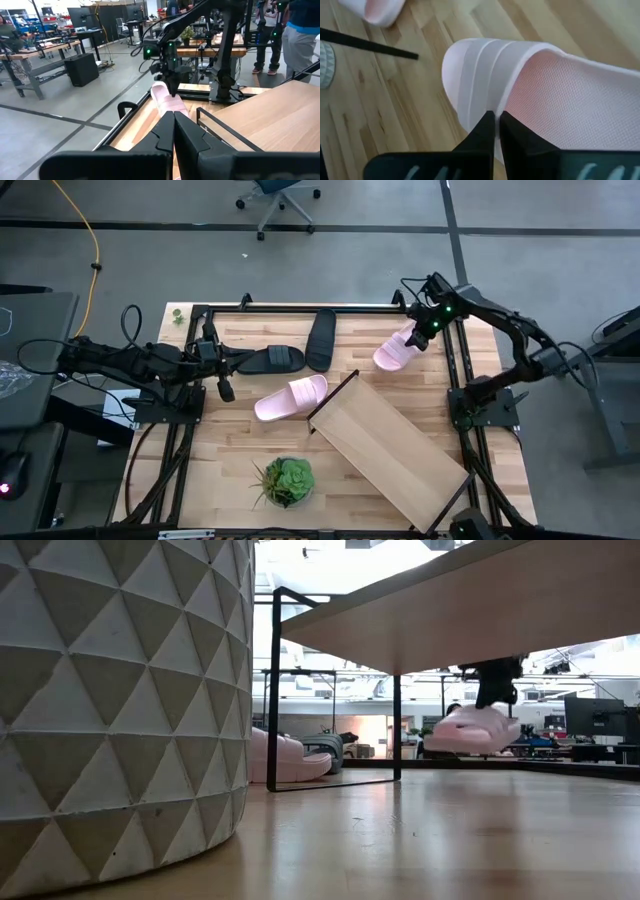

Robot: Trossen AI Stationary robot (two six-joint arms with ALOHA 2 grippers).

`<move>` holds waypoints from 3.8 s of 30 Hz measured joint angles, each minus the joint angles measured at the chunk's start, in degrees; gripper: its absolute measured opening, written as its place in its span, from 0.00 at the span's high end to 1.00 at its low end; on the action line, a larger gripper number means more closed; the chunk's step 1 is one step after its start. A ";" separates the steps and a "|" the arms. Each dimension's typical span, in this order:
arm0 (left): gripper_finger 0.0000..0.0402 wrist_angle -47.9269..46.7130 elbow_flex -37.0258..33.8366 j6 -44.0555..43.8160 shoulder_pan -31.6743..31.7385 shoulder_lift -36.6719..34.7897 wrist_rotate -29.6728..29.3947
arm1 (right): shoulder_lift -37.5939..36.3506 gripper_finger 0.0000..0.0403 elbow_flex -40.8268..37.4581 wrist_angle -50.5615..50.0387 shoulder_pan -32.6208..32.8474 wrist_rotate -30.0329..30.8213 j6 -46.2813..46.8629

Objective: Pick and place slides into the shelf
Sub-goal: Put the right pink slides on the shelf

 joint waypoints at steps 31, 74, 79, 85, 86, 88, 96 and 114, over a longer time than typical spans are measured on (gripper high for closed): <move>1.00 -1.92 0.00 0.02 0.00 0.00 -0.02 | -29.10 1.00 2.88 -4.97 0.02 -6.93 15.68; 1.00 -2.34 0.00 -3.15 0.00 5.42 -0.02 | -49.90 1.00 8.66 -18.13 6.55 -16.84 42.88; 1.00 -2.25 0.00 -3.19 0.00 5.42 -0.02 | -50.68 1.00 8.66 -16.22 6.54 -17.60 45.33; 1.00 -2.23 0.00 -3.21 0.00 5.42 0.00 | -50.70 1.00 8.66 -16.62 6.54 -20.90 45.29; 1.00 -2.23 0.00 -3.21 0.00 5.42 -0.01 | -50.70 1.00 8.66 -16.72 6.54 -21.77 45.28; 1.00 -2.23 0.00 -3.21 0.00 5.42 0.00 | -50.70 1.00 8.66 -17.42 6.54 -23.82 44.95; 1.00 -2.21 0.00 -3.23 0.00 5.42 1.38 | -50.70 1.00 8.65 -21.04 6.54 -29.05 43.62; 1.00 -2.21 0.00 -3.23 0.00 5.42 1.51 | -51.79 1.00 8.63 -7.85 6.51 -23.19 49.05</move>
